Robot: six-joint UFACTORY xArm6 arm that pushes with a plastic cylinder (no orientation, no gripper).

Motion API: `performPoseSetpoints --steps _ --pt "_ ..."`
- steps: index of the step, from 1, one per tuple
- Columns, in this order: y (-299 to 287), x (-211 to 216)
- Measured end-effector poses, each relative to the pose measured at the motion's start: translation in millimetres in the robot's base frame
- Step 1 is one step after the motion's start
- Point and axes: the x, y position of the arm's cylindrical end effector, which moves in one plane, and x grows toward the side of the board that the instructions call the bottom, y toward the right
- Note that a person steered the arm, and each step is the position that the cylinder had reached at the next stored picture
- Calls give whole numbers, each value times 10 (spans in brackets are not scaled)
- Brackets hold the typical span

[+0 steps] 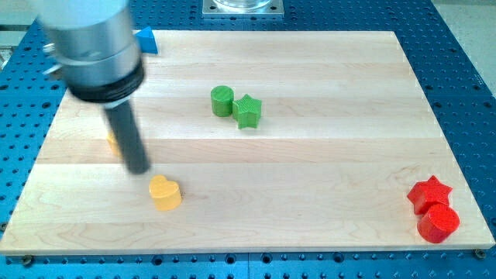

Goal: Push the yellow blocks to the bottom center of the board

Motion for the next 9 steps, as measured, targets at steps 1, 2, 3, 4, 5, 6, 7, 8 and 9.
performPoseSetpoints --steps 1,2,3,4,5,6,7,8,9 --pt "557 280" --pt "1320 350" --pt "722 344" --pt "-295 239" --pt "-265 -622" --pt "-346 -849" --pt "-497 -1195" --pt "232 -566" --pt "382 -582"
